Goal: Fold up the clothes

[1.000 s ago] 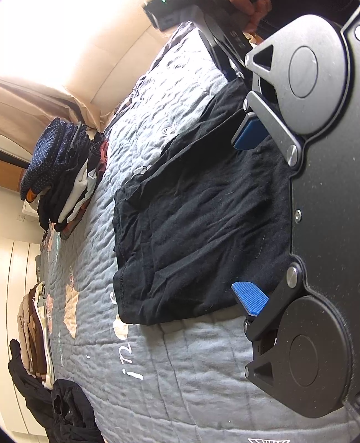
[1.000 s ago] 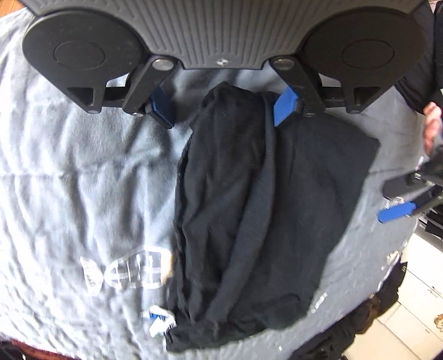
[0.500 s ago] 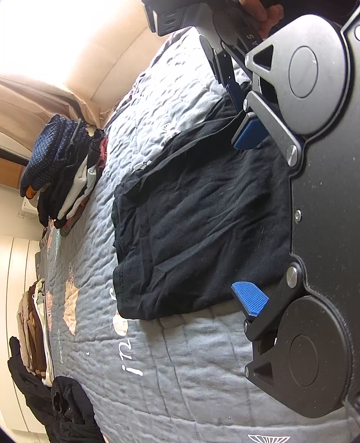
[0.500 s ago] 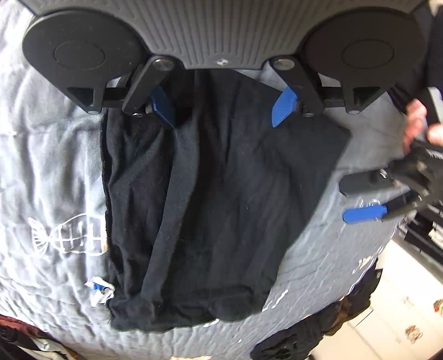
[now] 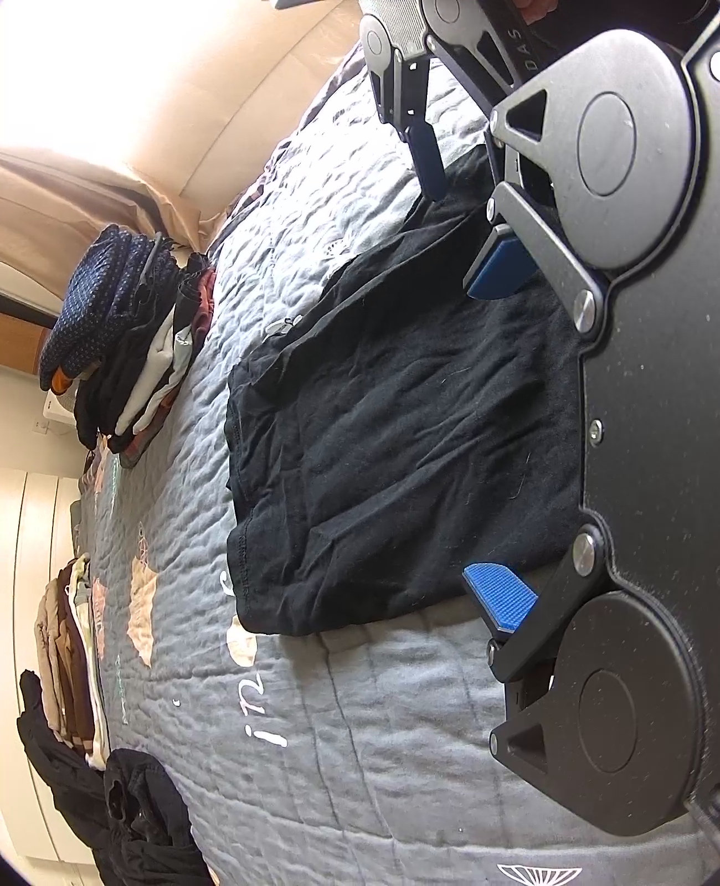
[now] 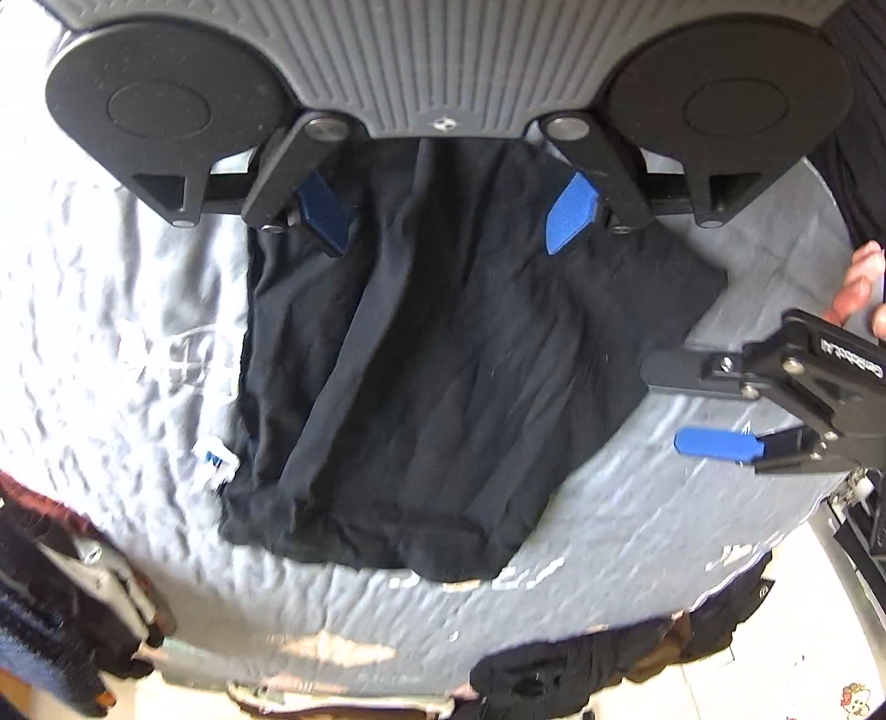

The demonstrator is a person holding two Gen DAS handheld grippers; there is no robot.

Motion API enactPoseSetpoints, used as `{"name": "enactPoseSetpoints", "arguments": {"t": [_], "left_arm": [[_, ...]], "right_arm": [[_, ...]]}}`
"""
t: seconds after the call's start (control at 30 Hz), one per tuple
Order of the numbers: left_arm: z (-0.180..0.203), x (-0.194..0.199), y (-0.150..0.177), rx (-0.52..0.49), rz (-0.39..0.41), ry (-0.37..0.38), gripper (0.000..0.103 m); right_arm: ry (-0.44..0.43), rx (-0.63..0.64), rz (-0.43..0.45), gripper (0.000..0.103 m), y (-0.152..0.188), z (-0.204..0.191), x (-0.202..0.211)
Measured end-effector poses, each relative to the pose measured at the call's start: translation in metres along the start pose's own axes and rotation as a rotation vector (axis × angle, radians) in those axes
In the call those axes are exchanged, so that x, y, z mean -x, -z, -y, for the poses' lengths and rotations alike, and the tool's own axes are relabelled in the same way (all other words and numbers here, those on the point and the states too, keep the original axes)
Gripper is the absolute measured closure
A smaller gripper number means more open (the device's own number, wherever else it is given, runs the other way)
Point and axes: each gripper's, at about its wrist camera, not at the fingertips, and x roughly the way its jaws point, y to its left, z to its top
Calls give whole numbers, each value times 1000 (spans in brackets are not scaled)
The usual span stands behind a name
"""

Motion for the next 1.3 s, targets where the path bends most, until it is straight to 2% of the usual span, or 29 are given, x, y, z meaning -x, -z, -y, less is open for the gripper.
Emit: {"name": "enactPoseSetpoints", "arguments": {"t": [0.17, 0.4, 0.5, 0.57, 0.7, 0.83, 0.93, 1.03, 1.13, 1.23, 1.3], "left_arm": [[0, -1, 1, -5, -6, -4, 1], [-6, -4, 2, 3, -17, -9, 1], [-7, -5, 4, 3, -28, -5, 1], [-11, -3, 5, 20, -34, 0, 1], [-21, 6, 8, 72, -55, -9, 1], [-29, 17, 20, 124, -87, -18, 1], [-36, 26, 28, 162, -112, -25, 1], [-34, 31, 35, 190, -129, 12, 3], [-30, 25, 39, 196, -146, 19, 12], [-29, 18, 44, 223, -160, 37, 33], [-29, 13, 47, 242, -181, 48, 35]], "right_arm": [[31, 7, -90, 24, 7, 3, -33], [16, -31, -16, 23, 4, 15, -7], [5, -76, 34, 23, 1, 30, 8], [4, -113, 37, 23, 2, 42, 10], [-59, -175, -9, 23, 8, 64, 8], [-71, -198, -64, 23, 13, 80, 9], [-117, -248, -107, 23, 14, 89, 4], [-171, -275, -128, 22, 18, 92, -4], [-165, -277, -158, 21, 23, 92, -15], [-184, -313, -160, 19, 28, 94, -24], [-186, -300, -156, 17, 30, 94, -25]]}}
